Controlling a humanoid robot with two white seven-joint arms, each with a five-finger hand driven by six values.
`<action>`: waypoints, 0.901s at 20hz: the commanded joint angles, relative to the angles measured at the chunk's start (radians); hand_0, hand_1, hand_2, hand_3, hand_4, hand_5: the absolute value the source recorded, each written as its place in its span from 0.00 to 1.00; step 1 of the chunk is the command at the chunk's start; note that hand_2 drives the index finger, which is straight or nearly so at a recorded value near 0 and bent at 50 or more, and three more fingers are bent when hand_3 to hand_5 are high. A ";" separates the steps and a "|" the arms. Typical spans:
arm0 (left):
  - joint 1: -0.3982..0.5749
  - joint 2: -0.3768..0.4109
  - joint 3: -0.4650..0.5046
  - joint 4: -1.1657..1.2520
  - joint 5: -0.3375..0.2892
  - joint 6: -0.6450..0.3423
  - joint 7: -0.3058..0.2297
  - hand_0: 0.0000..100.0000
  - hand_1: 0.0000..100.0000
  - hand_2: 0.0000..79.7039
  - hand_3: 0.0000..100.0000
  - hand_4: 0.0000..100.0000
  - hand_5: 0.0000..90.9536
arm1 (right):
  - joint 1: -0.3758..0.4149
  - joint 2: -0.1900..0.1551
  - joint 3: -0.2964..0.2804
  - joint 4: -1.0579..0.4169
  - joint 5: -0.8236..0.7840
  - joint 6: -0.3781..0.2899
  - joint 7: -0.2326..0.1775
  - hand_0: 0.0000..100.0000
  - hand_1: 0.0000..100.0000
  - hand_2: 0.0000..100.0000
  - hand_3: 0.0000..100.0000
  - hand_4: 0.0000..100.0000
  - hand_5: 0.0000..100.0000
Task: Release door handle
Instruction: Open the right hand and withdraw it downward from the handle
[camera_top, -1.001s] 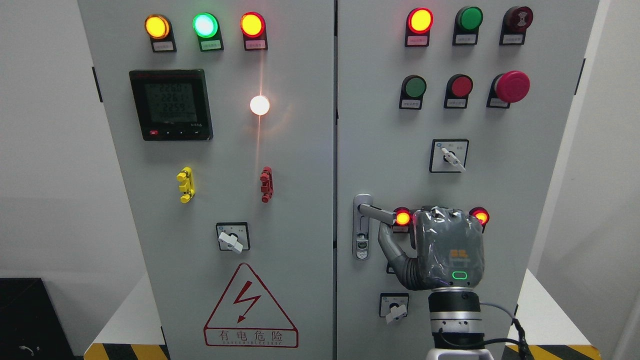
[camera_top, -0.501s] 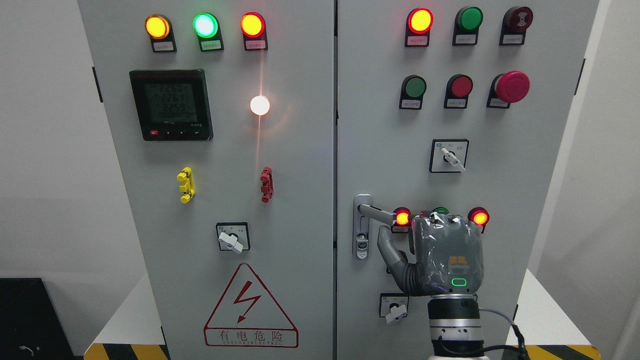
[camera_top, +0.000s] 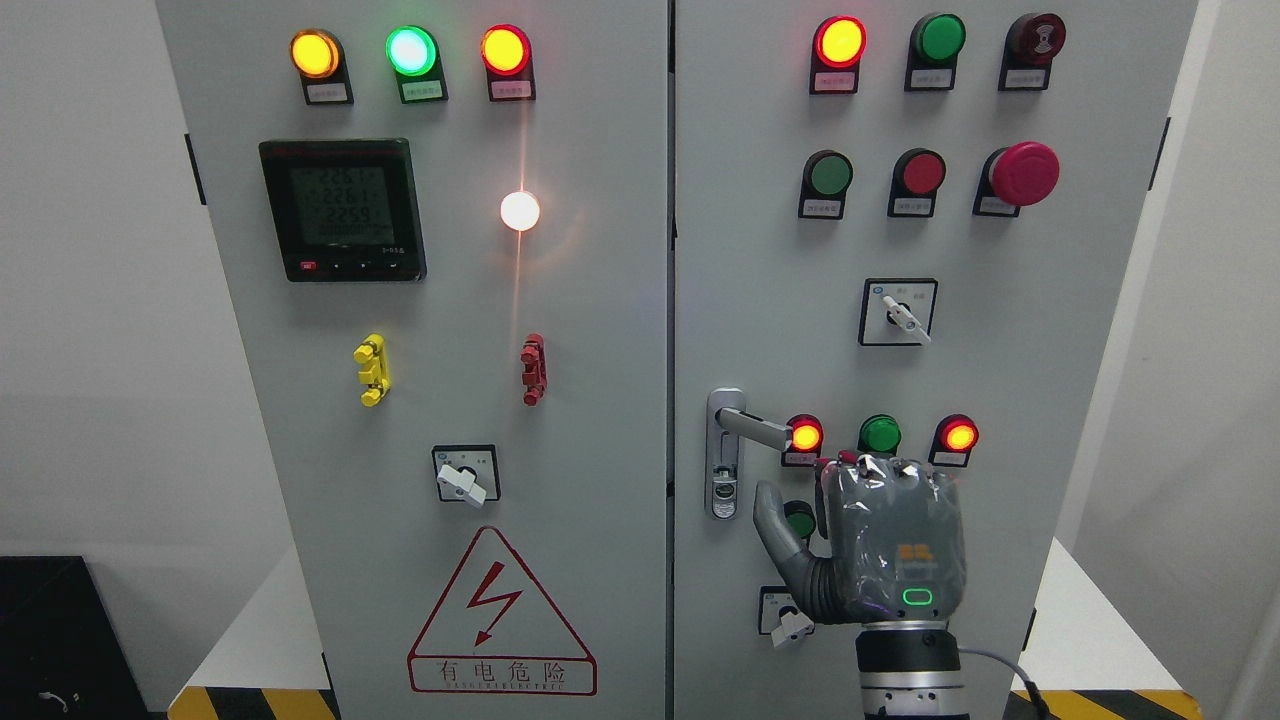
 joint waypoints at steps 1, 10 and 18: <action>0.020 0.000 0.000 0.000 -0.001 0.000 0.000 0.12 0.56 0.00 0.00 0.00 0.00 | 0.078 -0.007 -0.005 -0.051 0.000 -0.036 -0.022 0.50 0.28 0.93 1.00 1.00 1.00; 0.020 0.000 0.000 0.000 -0.001 0.000 0.000 0.12 0.56 0.00 0.00 0.00 0.00 | 0.187 -0.007 -0.159 -0.149 -0.006 -0.285 -0.099 0.50 0.28 0.68 0.91 0.80 0.74; 0.020 0.000 0.000 0.000 -0.001 0.000 0.000 0.12 0.56 0.00 0.00 0.00 0.00 | 0.215 -0.008 -0.303 -0.183 -0.173 -0.402 -0.088 0.47 0.29 0.36 0.39 0.35 0.28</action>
